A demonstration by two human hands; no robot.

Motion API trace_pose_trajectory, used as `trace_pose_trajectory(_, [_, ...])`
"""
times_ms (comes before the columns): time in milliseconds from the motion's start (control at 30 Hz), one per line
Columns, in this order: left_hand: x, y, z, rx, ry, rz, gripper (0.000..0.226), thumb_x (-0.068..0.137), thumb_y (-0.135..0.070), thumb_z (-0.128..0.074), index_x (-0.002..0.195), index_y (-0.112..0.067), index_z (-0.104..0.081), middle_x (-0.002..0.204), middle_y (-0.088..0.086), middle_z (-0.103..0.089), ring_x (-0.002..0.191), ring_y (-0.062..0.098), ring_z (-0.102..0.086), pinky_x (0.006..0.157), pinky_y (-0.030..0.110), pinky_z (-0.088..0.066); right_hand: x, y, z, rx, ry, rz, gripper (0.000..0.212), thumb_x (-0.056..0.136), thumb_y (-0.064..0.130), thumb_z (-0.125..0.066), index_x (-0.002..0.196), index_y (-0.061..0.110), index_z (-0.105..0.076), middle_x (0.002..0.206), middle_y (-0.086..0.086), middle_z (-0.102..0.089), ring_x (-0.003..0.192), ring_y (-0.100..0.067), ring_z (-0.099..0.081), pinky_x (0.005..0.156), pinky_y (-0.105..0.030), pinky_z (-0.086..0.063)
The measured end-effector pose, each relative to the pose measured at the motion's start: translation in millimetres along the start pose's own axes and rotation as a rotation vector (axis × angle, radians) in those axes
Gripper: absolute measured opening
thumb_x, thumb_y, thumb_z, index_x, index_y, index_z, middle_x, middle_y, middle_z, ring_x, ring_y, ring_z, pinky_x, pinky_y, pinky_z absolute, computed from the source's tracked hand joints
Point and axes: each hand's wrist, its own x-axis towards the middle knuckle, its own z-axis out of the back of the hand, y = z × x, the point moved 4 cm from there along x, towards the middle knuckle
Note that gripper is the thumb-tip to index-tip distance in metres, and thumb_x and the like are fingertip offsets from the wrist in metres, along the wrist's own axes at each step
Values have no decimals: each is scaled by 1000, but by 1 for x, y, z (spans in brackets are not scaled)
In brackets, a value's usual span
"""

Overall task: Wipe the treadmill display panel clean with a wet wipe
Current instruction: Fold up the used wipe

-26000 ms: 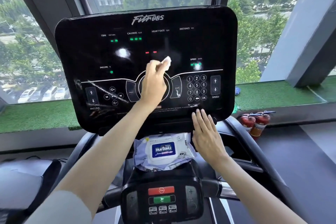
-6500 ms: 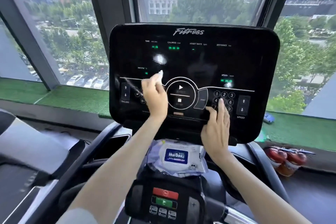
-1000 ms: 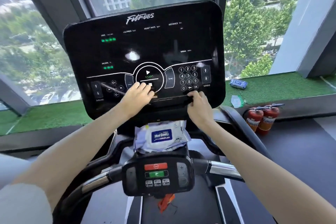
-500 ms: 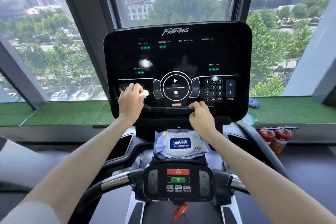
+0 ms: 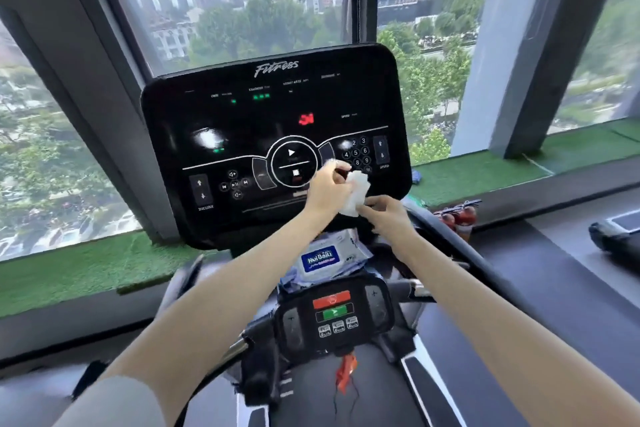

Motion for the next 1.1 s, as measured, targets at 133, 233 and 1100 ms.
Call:
trace_pose_trajectory(133, [-17, -33, -72, -96, 225, 4, 9, 85, -7, -57, 90, -13, -62, 71, -2, -50, 66, 12, -46, 59, 22, -40, -33, -20, 76, 91, -132, -139, 24, 85, 21, -67, 104, 6, -61, 89, -6, -58, 77, -16, -54, 64, -25, -44])
trace_pose_trajectory(233, [-48, -67, -135, -164, 422, 26, 15, 88, -4, -55, 101, -8, -59, 75, -2, -51, 69, 12, -48, 52, 13, -39, -73, -42, 142, 159, -228, -200, 24, 87, 19, -64, 106, 5, -61, 94, -8, -58, 87, -19, -54, 66, -26, -46])
trace_pose_trajectory(1100, [-683, -201, -431, -65, 2036, -65, 21, 87, 1, -52, 70, -11, -50, 76, 8, -55, 63, 14, -53, 38, 6, -35, -725, -219, 369, 571, -1833, -830, 18, 86, 29, -64, 93, 14, -59, 78, 2, -49, 75, -14, -51, 61, -25, -45])
